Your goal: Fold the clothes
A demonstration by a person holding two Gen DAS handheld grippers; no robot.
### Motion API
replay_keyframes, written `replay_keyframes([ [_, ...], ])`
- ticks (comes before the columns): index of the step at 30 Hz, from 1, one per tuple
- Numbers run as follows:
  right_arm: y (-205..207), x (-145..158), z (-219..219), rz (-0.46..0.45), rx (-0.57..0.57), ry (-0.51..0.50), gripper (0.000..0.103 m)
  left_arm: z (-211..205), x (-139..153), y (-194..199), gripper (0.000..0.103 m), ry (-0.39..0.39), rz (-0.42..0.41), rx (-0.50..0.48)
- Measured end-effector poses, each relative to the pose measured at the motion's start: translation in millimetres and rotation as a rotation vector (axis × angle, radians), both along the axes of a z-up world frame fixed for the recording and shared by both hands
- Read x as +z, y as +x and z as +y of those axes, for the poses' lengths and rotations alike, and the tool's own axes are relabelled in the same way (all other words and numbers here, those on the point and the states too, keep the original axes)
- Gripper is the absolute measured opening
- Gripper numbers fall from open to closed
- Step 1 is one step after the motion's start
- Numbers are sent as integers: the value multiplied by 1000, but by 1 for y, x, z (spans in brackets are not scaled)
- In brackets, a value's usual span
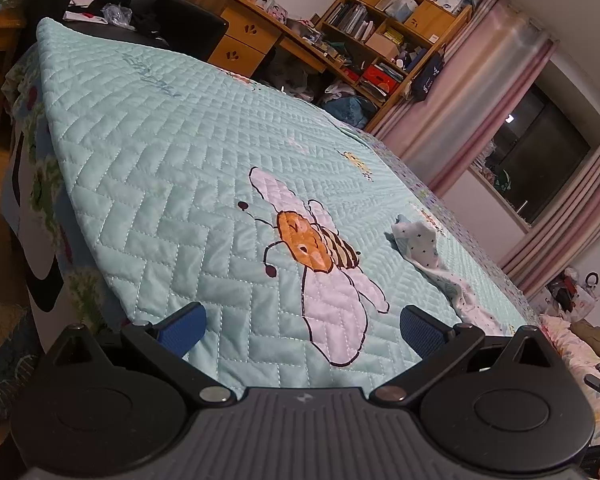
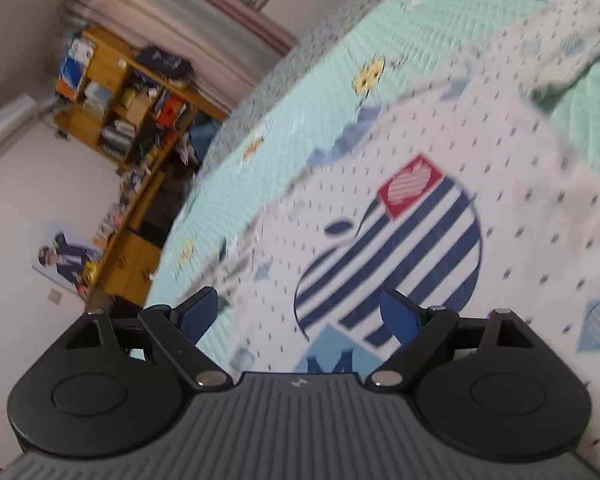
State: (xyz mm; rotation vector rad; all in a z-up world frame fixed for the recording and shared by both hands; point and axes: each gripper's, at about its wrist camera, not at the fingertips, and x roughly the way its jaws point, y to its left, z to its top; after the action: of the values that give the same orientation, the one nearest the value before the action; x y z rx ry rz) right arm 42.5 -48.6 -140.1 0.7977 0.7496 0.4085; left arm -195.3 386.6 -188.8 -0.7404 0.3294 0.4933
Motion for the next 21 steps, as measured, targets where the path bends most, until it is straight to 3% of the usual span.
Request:
replay_keyframes([
  [4, 19, -30, -10, 140, -43, -8, 89, -1, 0, 0, 102, 5, 5, 0],
  [5, 21, -36, -14, 141, -62, 34, 89, -1, 1, 0, 102, 4, 4, -1],
  [7, 17, -32, -15, 123, -87, 54, 89, 0, 0, -1, 102, -2, 0, -2],
  [12, 4, -7, -11, 9, -84, -31, 89, 0, 1, 0, 102, 2, 8, -2],
  [16, 22, -23, -14, 94, -101, -48, 89, 0, 1, 0, 102, 2, 11, -4],
  [21, 7, -7, -1, 0, -90, -119, 89, -1, 1, 0, 102, 2, 13, -1],
])
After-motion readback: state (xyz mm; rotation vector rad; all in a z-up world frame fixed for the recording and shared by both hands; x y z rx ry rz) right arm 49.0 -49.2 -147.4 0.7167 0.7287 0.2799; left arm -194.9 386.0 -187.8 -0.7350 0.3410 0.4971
